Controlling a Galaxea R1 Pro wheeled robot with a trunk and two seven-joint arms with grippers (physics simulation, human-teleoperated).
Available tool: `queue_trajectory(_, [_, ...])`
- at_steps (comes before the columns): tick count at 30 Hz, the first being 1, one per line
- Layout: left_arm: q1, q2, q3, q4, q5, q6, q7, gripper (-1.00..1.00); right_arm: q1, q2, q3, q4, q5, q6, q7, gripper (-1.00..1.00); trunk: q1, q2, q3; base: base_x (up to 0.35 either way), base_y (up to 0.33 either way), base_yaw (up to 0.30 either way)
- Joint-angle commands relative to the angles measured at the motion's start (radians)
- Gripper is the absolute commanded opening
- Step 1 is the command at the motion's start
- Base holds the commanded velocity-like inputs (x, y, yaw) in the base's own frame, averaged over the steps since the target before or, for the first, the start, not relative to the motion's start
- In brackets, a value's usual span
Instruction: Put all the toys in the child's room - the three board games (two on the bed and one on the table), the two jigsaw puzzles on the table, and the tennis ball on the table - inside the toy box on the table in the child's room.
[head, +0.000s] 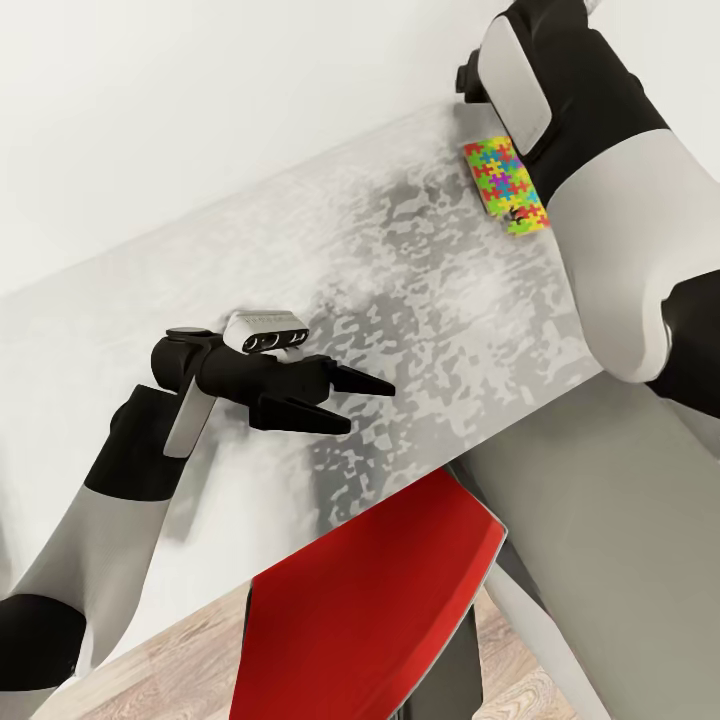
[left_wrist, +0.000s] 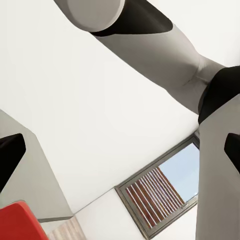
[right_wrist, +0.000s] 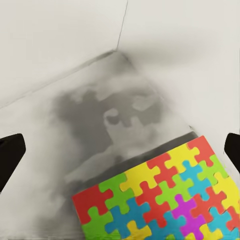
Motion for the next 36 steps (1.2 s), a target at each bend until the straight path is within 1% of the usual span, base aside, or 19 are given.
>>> queue_trajectory(1, [-0.001,0.001,-0.002,0.0,0.001,0.011,-0.003,1.0,0.0,-0.001,-0.01,-0.002,-0.01,0.014,-0.008,1.0,0.001,-0.002,-0.001,0.0,0.0,0.0])
queue_trajectory(4, [0.0,0.001,-0.002,-0.001,0.001,0.011,-0.003,1.0,0.001,-0.002,-0.032,-0.003,-0.012,0.027,-0.004,1.0,0.001,-0.002,-0.001,0.0,0.0,0.0])
queue_trajectory(7, [0.0,0.001,-0.002,-0.001,0.001,0.011,-0.003,1.0,0.002,-0.002,-0.045,-0.004,-0.014,0.032,0.0,1.0,0.001,-0.002,-0.001,0.0,0.0,0.0])
queue_trajectory(10, [0.0,0.001,-0.002,-0.001,0.001,0.011,-0.003,1.0,0.004,-0.002,-0.051,-0.006,-0.014,0.033,0.001,1.0,0.001,-0.002,-0.001,0.0,0.0,0.0])
queue_trajectory(27, [-0.001,0.002,-0.002,-0.001,0.002,0.011,-0.003,1.0,0.007,-0.002,-0.06,-0.011,-0.014,0.03,0.007,1.0,0.001,-0.002,-0.001,0.0,0.0,0.0])
queue_trajectory(36, [-0.001,0.003,-0.002,-0.001,0.002,0.011,-0.003,1.0,0.007,-0.001,-0.055,-0.057,-0.014,0.03,0.014,1.0,0.001,-0.002,-0.001,0.0,0.0,0.0])
